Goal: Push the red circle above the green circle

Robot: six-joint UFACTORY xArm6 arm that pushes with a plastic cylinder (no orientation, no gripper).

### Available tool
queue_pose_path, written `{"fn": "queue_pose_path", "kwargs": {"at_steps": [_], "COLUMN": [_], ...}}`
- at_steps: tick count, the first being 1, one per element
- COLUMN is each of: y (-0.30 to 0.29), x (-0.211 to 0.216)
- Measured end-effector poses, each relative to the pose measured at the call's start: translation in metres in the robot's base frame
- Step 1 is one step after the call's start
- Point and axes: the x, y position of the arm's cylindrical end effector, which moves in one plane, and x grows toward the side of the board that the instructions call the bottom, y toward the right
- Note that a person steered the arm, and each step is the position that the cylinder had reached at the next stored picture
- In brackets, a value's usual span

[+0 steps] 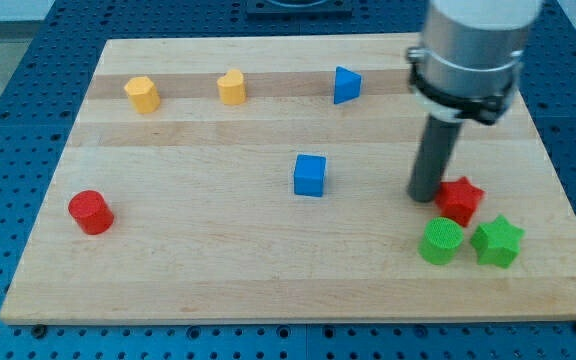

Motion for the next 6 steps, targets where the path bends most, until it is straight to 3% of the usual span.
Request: {"fn": "queue_pose_path", "kwargs": {"at_steps": [1,2,4,6], "y": [0.017,-0.004,-0.137,-0.343], "x": [0.000,-0.010,0.059,0.123]}}
